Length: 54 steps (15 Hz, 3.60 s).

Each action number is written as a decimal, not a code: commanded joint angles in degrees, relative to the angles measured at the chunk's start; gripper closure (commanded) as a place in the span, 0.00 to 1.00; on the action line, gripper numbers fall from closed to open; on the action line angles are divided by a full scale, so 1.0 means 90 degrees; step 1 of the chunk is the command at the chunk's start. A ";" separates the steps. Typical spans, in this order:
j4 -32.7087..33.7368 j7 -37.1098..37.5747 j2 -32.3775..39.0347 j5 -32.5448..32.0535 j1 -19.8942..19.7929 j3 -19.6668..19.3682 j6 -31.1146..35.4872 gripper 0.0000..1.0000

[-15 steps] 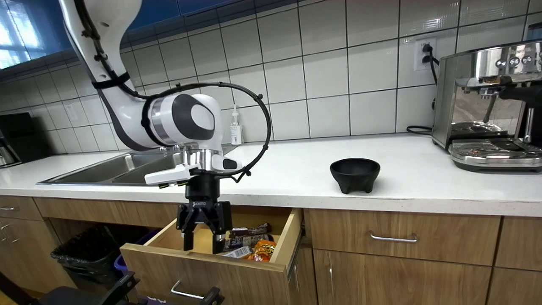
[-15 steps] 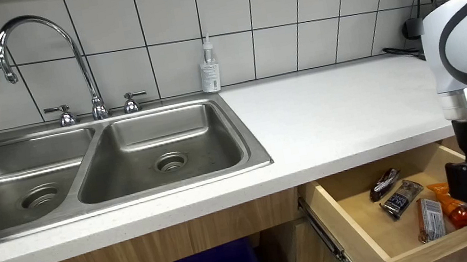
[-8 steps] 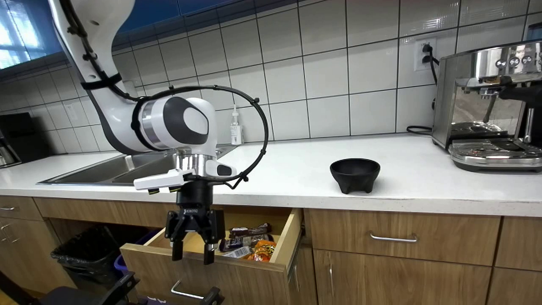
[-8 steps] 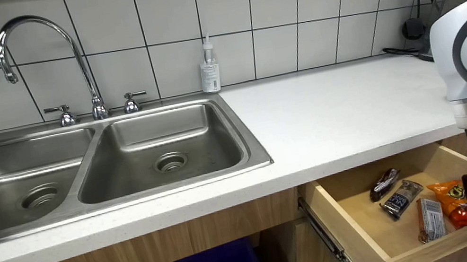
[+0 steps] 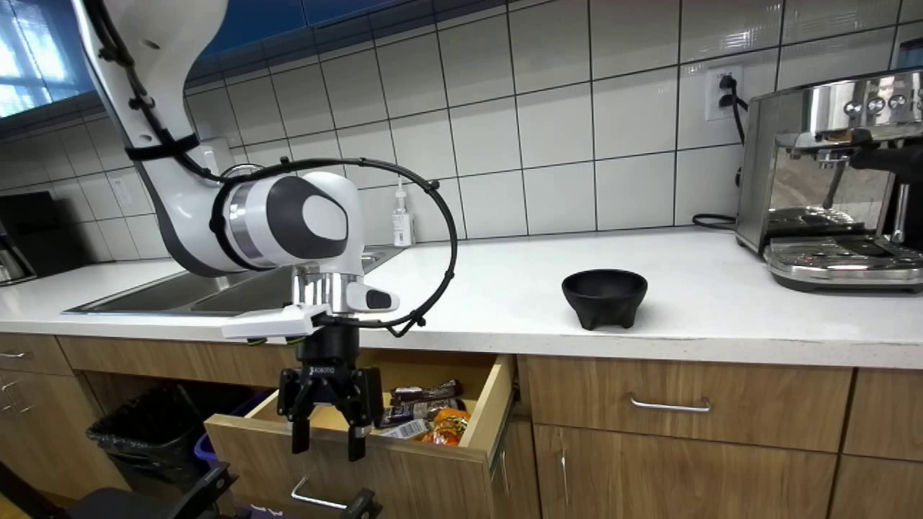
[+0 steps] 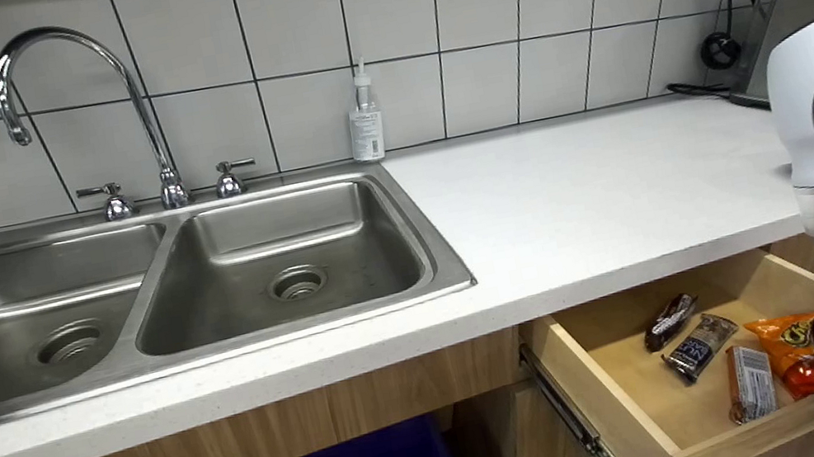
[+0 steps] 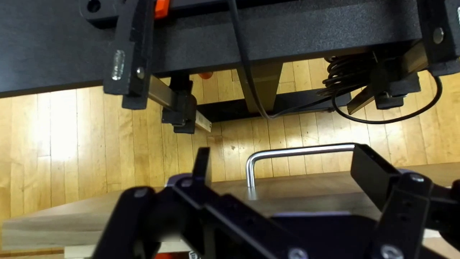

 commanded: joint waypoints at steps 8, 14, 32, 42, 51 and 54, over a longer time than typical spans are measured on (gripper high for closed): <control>-0.0559 -0.0139 -0.0021 0.0093 -0.0157 0.0087 0.1567 0.00; -0.0468 0.0009 0.0127 0.0084 -0.0136 -0.0012 0.2243 0.00; -0.0463 0.0852 0.0664 0.0055 0.1281 -0.1432 0.4066 0.00; -0.0313 0.0774 0.0796 0.0496 0.1596 -0.1679 0.4123 0.00; 0.0309 0.0815 0.0940 0.0611 0.1506 -0.1594 0.3756 0.00; 0.0662 0.0883 0.1080 0.0627 0.1480 -0.1538 0.3545 0.00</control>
